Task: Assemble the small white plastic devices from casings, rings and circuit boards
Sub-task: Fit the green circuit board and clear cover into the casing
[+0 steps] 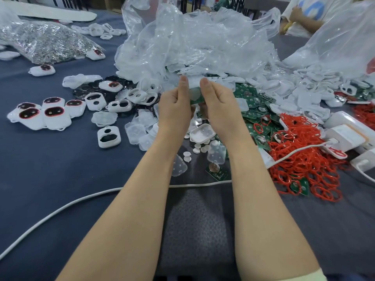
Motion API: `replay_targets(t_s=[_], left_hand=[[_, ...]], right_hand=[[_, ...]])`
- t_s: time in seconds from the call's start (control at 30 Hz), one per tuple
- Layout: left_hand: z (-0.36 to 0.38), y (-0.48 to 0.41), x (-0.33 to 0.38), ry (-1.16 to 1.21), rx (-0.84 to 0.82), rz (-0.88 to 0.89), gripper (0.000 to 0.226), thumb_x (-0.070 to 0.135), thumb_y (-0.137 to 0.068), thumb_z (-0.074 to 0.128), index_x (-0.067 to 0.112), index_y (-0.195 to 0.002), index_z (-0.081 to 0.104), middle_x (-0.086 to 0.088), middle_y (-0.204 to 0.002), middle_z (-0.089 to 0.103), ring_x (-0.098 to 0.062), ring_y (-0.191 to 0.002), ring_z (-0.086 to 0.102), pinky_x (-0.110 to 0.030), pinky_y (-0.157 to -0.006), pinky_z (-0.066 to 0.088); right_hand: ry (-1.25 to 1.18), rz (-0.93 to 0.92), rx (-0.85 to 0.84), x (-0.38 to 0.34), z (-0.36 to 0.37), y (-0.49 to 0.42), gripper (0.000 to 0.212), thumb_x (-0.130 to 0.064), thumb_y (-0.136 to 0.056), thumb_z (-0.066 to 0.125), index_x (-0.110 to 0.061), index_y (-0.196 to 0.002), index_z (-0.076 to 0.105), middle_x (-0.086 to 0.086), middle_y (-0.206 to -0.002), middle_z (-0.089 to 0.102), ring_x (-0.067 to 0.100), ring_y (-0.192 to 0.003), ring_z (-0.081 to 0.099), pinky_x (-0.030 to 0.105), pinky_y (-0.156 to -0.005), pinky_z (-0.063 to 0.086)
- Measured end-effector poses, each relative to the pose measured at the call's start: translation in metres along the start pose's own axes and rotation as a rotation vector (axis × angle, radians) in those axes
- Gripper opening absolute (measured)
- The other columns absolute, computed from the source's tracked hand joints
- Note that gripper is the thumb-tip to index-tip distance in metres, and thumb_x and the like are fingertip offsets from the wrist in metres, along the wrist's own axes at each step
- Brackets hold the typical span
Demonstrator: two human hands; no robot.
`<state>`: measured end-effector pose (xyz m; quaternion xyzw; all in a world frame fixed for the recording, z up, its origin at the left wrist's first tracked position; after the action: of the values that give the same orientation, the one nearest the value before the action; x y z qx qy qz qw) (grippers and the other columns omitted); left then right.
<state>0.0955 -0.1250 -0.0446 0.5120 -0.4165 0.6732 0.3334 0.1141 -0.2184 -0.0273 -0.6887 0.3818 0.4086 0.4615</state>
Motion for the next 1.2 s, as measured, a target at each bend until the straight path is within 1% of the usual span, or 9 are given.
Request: replay_targets(t_s=[0.1,0.23,0.5,0.67,0.77,0.87,0.97,1.07,1.2], left_hand=[[-0.001,-0.001,0.000,0.111,-0.013,-0.078,0.067,0.037,-0.103,0.038,0.026,-0.037,0.039,0.008,-0.041,0.034,-0.010,-0.037,0.031,-0.020,-0.042,0.026],[-0.005,0.000,0.001,0.118,0.001,-0.083,0.052,0.037,-0.103,0.039,0.017,-0.055,0.038,-0.002,-0.051,0.035,-0.012,-0.043,0.032,-0.025,-0.045,0.027],[-0.005,-0.002,-0.001,-0.067,0.063,0.024,0.055,0.028,-0.103,0.039,0.020,-0.051,0.024,0.010,-0.041,0.021,-0.013,-0.043,0.017,-0.027,-0.046,0.016],[-0.001,0.000,-0.002,0.106,0.045,-0.086,0.056,0.032,-0.103,0.040,0.021,-0.049,0.030,0.007,-0.043,0.031,-0.014,-0.044,0.030,-0.029,-0.050,0.028],[-0.002,0.001,-0.003,0.121,0.042,-0.094,0.058,0.032,-0.103,0.040,0.023,-0.048,0.027,0.006,-0.044,0.026,-0.015,-0.045,0.026,-0.029,-0.049,0.026],[-0.007,-0.001,-0.004,0.002,0.042,-0.033,0.054,0.032,-0.103,0.040,0.019,-0.053,0.025,0.000,-0.049,0.022,-0.014,-0.046,0.020,-0.026,-0.046,0.020],[-0.013,-0.002,-0.003,-0.098,0.034,0.035,0.054,0.032,-0.102,0.042,0.019,-0.053,0.024,-0.002,-0.050,0.021,-0.017,-0.048,0.019,-0.030,-0.050,0.016],[-0.013,-0.004,-0.003,-0.133,0.016,0.060,0.055,0.032,-0.101,0.044,0.020,-0.051,0.025,-0.001,-0.051,0.021,-0.017,-0.050,0.020,-0.035,-0.052,0.015],[-0.013,-0.004,-0.004,-0.162,-0.017,0.088,0.055,0.031,-0.101,0.046,0.020,-0.051,0.025,0.000,-0.050,0.021,-0.015,-0.048,0.019,-0.034,-0.051,0.015]], right_hand=[[-0.136,0.020,0.047,0.001,0.010,0.002,0.040,-0.024,-0.103,0.038,-0.018,-0.063,0.036,0.004,-0.057,0.029,0.013,-0.051,0.026,0.027,-0.047,0.022],[-0.233,0.048,0.073,0.005,0.020,0.004,0.036,-0.023,-0.103,0.038,-0.011,-0.069,0.042,0.007,-0.060,0.029,0.022,-0.055,0.024,0.042,-0.054,0.017],[0.000,0.007,0.099,0.007,0.014,0.003,0.044,-0.030,-0.103,0.038,-0.018,-0.061,0.032,-0.001,-0.056,0.028,0.012,-0.053,0.026,0.029,-0.052,0.023],[-0.118,0.013,0.153,0.006,0.020,0.003,0.046,-0.024,-0.103,0.038,-0.021,-0.058,0.030,-0.007,-0.052,0.026,0.011,-0.051,0.024,0.031,-0.051,0.023],[-0.203,0.047,0.161,0.008,0.024,0.003,0.044,-0.022,-0.103,0.038,-0.017,-0.060,0.032,0.000,-0.054,0.026,0.013,-0.050,0.023,0.028,-0.047,0.023],[-0.215,0.070,0.068,0.012,0.020,0.005,0.040,-0.026,-0.103,0.038,-0.012,-0.065,0.039,0.000,-0.054,0.029,0.010,-0.046,0.027,0.020,-0.043,0.026],[-0.139,0.117,-0.068,0.014,0.005,0.002,0.036,-0.029,-0.102,0.043,-0.006,-0.075,0.053,-0.001,-0.059,0.048,0.009,-0.051,0.043,0.020,-0.051,0.038],[-0.284,0.206,-0.139,0.014,-0.011,-0.001,0.023,-0.015,-0.098,0.052,-0.011,-0.078,0.064,-0.001,-0.067,0.060,0.008,-0.057,0.054,0.019,-0.056,0.046],[-0.351,0.225,-0.176,0.014,-0.016,0.000,0.023,-0.007,-0.096,0.052,-0.010,-0.077,0.065,-0.004,-0.061,0.062,0.007,-0.055,0.054,0.018,-0.055,0.047]])
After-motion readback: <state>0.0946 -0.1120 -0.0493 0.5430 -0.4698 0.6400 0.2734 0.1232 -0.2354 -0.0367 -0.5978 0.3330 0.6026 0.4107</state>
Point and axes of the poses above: each hand's wrist, its own y-axis away from the middle knuckle, its own z-axis out of the palm, x = y × z, the point moved 1 cm from there along -y, towards the middle knuckle
